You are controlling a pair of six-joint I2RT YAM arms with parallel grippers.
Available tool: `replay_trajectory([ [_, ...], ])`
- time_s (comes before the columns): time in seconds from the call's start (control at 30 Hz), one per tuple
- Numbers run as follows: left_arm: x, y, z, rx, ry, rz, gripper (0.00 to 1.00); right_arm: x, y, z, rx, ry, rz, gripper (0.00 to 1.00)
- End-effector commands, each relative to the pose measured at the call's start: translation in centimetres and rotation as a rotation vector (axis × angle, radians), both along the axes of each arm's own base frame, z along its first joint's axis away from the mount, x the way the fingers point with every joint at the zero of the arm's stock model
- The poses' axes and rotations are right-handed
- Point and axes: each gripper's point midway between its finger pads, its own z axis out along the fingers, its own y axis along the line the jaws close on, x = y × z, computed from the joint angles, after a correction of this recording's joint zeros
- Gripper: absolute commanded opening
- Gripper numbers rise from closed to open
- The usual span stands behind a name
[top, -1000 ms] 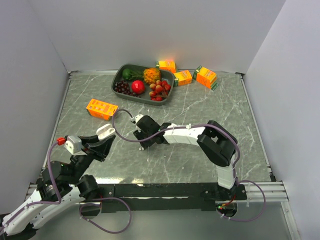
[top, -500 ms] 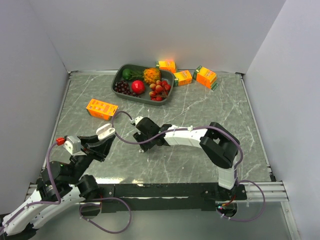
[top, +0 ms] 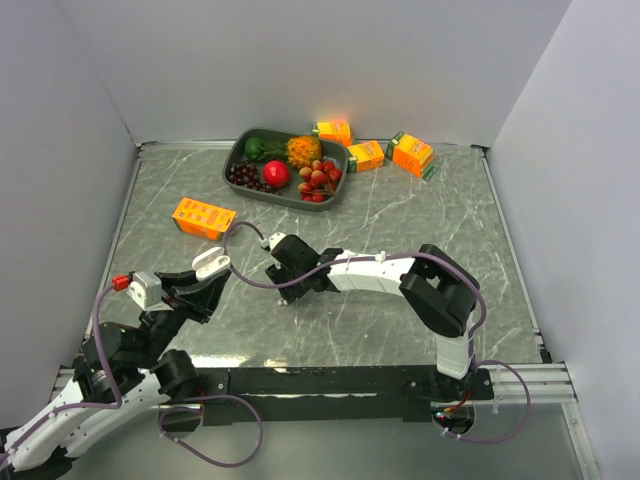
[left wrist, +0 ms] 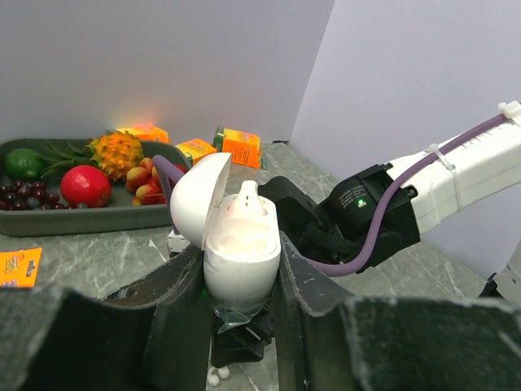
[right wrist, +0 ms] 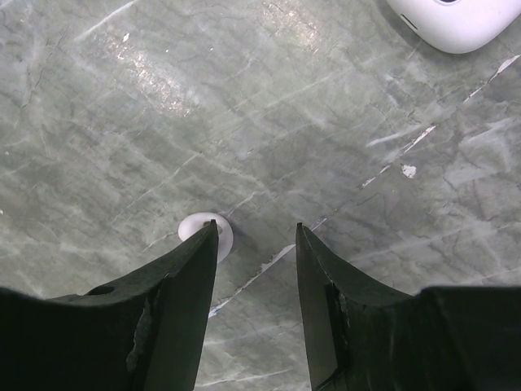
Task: Insert the wireless bluetooth earbuds into the charging case
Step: Adjust the earbud at the center of the board.
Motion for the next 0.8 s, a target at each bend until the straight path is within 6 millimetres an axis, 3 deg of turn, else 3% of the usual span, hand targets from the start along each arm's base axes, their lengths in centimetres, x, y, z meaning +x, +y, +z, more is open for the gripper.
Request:
replay_trajectory([
  [0.0, -1.8, 2.3, 2.8, -0.139, -0.084, -0.018, 0.01, 0.0, 1.9, 2.9, 0.063, -0.036, 0.024, 0.51],
  [0.77, -2.0, 2.3, 2.8, -0.146, -0.084, -0.027, 0.01, -3.3, 2.4, 0.5, 0.01, 0.0, 0.088, 0.47],
])
